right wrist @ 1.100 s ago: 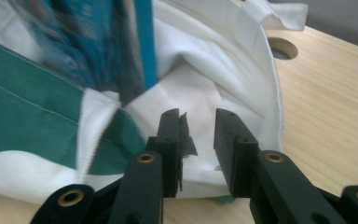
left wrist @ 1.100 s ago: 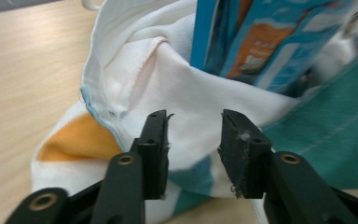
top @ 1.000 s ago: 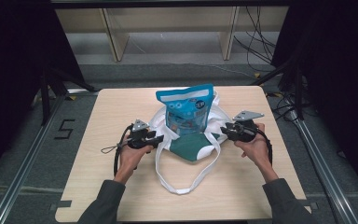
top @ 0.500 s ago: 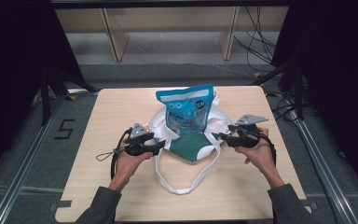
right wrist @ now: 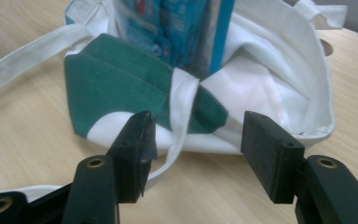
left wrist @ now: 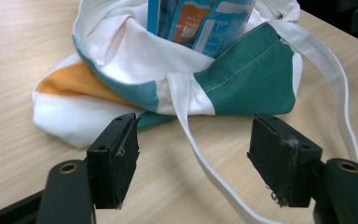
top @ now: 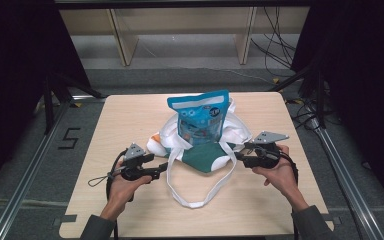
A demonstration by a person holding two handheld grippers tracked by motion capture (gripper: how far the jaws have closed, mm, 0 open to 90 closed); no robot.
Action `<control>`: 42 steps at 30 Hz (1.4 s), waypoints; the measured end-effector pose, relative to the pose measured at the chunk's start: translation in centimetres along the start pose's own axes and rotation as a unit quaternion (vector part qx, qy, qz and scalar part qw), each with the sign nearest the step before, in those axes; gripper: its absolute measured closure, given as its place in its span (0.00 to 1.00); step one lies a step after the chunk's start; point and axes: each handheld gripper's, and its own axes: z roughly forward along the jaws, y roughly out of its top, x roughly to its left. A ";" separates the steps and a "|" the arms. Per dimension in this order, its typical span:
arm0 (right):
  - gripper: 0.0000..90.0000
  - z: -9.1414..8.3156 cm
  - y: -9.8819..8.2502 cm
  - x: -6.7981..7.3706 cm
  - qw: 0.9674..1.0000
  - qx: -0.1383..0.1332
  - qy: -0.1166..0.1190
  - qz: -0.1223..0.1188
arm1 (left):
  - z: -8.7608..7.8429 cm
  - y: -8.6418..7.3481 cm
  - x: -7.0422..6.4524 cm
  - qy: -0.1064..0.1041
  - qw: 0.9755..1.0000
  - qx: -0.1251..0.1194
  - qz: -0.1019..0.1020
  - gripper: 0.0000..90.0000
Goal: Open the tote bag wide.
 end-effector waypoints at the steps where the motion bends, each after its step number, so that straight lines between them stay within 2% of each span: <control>1: 0.49 0.0 -0.1 0.1 1.000 0.001 0.002 -0.006 | -0.1 -0.2 0.0 0.002 1.000 -0.002 0.007 0.35; 2: 0.48 0.1 -0.2 0.1 1.000 -0.003 0.004 -0.019 | -0.2 -0.5 -0.2 0.004 1.000 -0.001 0.004 0.34; 3: 0.48 0.1 -0.2 0.1 1.000 -0.003 0.004 -0.019 | -0.2 -0.5 -0.2 0.004 1.000 -0.001 0.004 0.34; 5: 0.48 0.2 -0.5 0.4 1.000 -0.004 0.008 -0.026 | -0.5 -1.3 -0.8 0.010 1.000 0.005 0.017 0.33; 6: 0.48 0.2 -0.6 0.6 1.000 0.002 0.011 -0.022 | -0.6 -1.6 -1.1 0.012 1.000 0.008 0.020 0.32; 8: 0.47 0.2 -0.7 0.7 0.999 -0.006 0.010 -0.035 | -0.9 -2.1 -1.5 0.007 1.000 0.010 0.024 0.31; 10: 0.47 0.0 -0.8 1.2 1.000 0.005 0.018 -0.020 | -1.1 -2.7 -2.0 0.008 0.999 0.011 0.030 0.29; 12: 0.47 0.0 -1.1 1.2 0.999 -0.008 0.012 -0.035 | -1.2 -3.3 -2.5 0.020 0.999 0.008 0.034 0.29; 14: 0.47 -0.2 -1.4 1.5 0.999 -0.005 0.012 -0.033 | -1.1 -3.9 -2.7 0.032 0.998 0.013 0.045 0.29; 15: 0.47 -0.2 -1.5 1.6 0.999 -0.010 0.011 -0.042 | -1.1 -4.1 -2.8 0.033 0.998 0.015 0.048 0.29; 16: 0.46 -0.3 -1.6 1.8 0.999 -0.006 0.011 -0.039 | -1.1 -4.3 -2.9 0.036 0.998 0.018 0.045 0.28; 17: 0.46 -0.4 -1.7 1.9 0.999 -0.002 0.014 -0.042 | -1.2 -4.5 -2.8 0.037 0.998 0.026 0.051 0.28; 18: 0.46 -0.5 -1.8 2.0 0.999 -0.005 0.011 -0.046 | -1.2 -4.7 -3.0 0.036 0.998 0.021 0.043 0.27; 22: 0.45 -0.9 -2.4 2.4 0.999 0.001 0.009 -0.047 | -1.8 -5.3 -3.4 0.036 0.998 0.021 0.044 0.26; 23: 0.45 -1.1 -2.6 2.6 0.999 0.007 0.012 -0.041 | -1.9 -5.3 -3.4 0.031 0.998 0.021 0.052 0.26; 24: 0.45 -1.1 -2.9 2.7 0.999 0.007 0.014 -0.041 | -2.0 -5.5 -3.6 0.032 0.998 0.020 0.049 0.27; 26: 0.44 -1.4 -3.5 2.8 0.999 0.005 0.009 -0.050 | -2.3 -5.7 -3.9 0.028 0.998 0.022 0.057 0.27; 28: 0.44 -1.6 -4.2 3.2 0.999 0.012 0.011 -0.035 | -2.5 -5.9 -4.3 0.023 0.998 0.027 0.054 0.27; 29: 0.44 -1.7 -4.5 3.2 0.999 0.016 0.016 -0.042 | -2.5 -5.9 -4.3 0.023 0.998 0.027 0.054 0.27; 30: 0.44 -1.8 -4.9 3.5 0.999 0.017 0.013 -0.036 | -2.6 -6.1 -4.6 0.019 0.998 0.029 0.061 0.27; 32: 0.44 -1.9 -5.6 3.8 0.998 0.017 0.017 -0.050 | -2.6 -6.3 -4.8 0.020 0.997 0.032 0.071 0.26; 33: 0.44 -2.1 -5.9 4.1 0.999 0.022 0.016 -0.047 | -2.7 -6.3 -4.7 0.016 0.995 0.044 0.085 0.26; 34: 0.43 -2.1 -6.2 4.4 0.999 0.023 0.017 -0.043 | -2.5 -6.6 -5.1 0.012 0.997 0.035 0.066 0.25; 35: 0.42 -2.2 -6.5 4.6 0.998 0.026 0.024 -0.047 | -2.6 -6.6 -5.0 0.009 0.996 0.046 0.080 0.25; 36: 0.42 -2.4 -6.7 4.8 0.998 0.030 0.026 -0.047 | -2.5 -6.8 -5.3 0.009 0.997 0.038 0.071 0.25; 39: 0.41 -2.7 -7.5 5.4 0.998 0.035 0.035 -0.048 | -2.5 -7.0 -5.6 0.003 0.995 0.052 0.082 0.22; 41: 0.40 -3.1 -8.3 5.8 0.998 0.038 0.041 -0.040 | -2.5 -7.1 -5.9 -0.002 0.996 0.050 0.076 0.21; 42: 0.40 -3.2 -8.5 5.9 0.998 0.039 0.043 -0.038 | -2.6 -7.2 -6.0 -0.005 0.995 0.055 0.079 0.20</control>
